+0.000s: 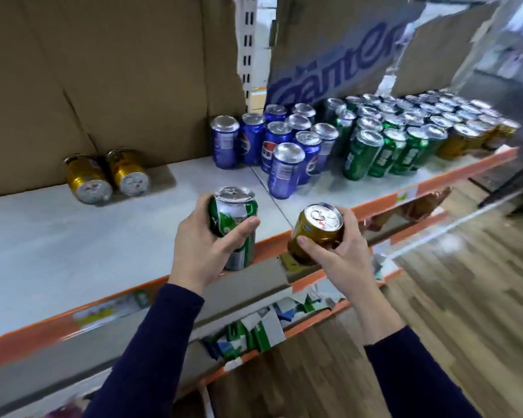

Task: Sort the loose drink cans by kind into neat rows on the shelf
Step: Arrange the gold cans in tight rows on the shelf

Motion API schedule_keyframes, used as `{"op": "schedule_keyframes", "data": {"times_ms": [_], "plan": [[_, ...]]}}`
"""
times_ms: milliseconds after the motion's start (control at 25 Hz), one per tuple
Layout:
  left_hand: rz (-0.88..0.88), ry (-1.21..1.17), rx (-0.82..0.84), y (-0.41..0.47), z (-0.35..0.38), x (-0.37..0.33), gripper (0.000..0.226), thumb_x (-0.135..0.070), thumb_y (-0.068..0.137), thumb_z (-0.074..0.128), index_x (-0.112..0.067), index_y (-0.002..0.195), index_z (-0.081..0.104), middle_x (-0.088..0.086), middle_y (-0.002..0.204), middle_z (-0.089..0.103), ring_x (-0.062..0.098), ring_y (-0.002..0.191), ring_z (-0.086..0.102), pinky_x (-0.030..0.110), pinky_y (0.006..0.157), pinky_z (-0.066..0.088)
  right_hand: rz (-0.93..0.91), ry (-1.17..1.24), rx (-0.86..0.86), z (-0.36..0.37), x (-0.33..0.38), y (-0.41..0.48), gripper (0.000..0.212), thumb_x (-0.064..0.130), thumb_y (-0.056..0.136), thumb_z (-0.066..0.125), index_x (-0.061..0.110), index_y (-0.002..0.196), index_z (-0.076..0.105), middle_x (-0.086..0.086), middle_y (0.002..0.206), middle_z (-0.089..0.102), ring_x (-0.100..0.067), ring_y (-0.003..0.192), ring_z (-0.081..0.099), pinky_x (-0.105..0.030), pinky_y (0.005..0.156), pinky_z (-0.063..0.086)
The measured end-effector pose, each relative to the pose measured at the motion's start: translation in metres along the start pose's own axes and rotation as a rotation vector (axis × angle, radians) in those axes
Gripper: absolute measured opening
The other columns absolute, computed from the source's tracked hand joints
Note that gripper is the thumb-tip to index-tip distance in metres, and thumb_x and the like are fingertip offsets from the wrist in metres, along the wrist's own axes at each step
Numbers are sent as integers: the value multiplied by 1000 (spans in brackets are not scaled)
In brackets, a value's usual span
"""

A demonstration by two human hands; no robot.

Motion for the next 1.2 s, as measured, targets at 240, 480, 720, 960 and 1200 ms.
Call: {"op": "schedule_keyframes", "data": {"times_ms": [240, 480, 720, 960, 1200], "plan": [[48, -49, 84, 3, 105, -35, 55, -65, 66, 69, -34, 109, 53, -24, 96, 66, -8, 89, 62, 13, 73, 50, 14, -23, -74, -97, -42, 4, 63, 43, 64, 83, 31, 116, 50, 28, 102, 62, 8, 96, 59, -6, 73, 46], [112, 9, 176, 34, 175, -52, 52, -61, 68, 70, -32, 107, 50, -18, 94, 66, -4, 87, 62, 14, 70, 50, 46, -19, -108, -139, -78, 40, 66, 39, 64, 86, 33, 118, 49, 24, 106, 62, 5, 101, 59, -12, 75, 51], [171, 164, 134, 90, 245, -51, 61, -68, 63, 71, -31, 109, 54, -8, 98, 63, 15, 93, 57, 36, 80, 50, 25, -30, -108, -178, -108, 115, 58, 34, 63, 87, 39, 109, 52, 21, 100, 66, 3, 96, 62, -11, 75, 49], [207, 207, 63, 128, 308, -60, 75, -63, 61, 75, -20, 119, 58, -7, 107, 51, 2, 101, 46, 5, 91, 33, 47, -9, -94, -214, -135, 172, 64, 34, 64, 88, 33, 117, 51, 15, 107, 66, 0, 100, 62, -15, 80, 50], [68, 313, -83, 131, 357, -54, 70, -44, 60, 86, -17, 117, 54, 1, 111, 48, 9, 104, 46, 11, 91, 35, 19, 55, -31, -258, -163, 206, 61, 45, 59, 84, 42, 110, 51, 27, 104, 64, 4, 98, 62, -9, 74, 48]]}}
Point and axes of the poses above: each hand's wrist, its own y-axis towards the middle knuckle, its own z-axis out of the palm, x = y × z, the point moved 3 cm from there along y, towards the middle knuckle
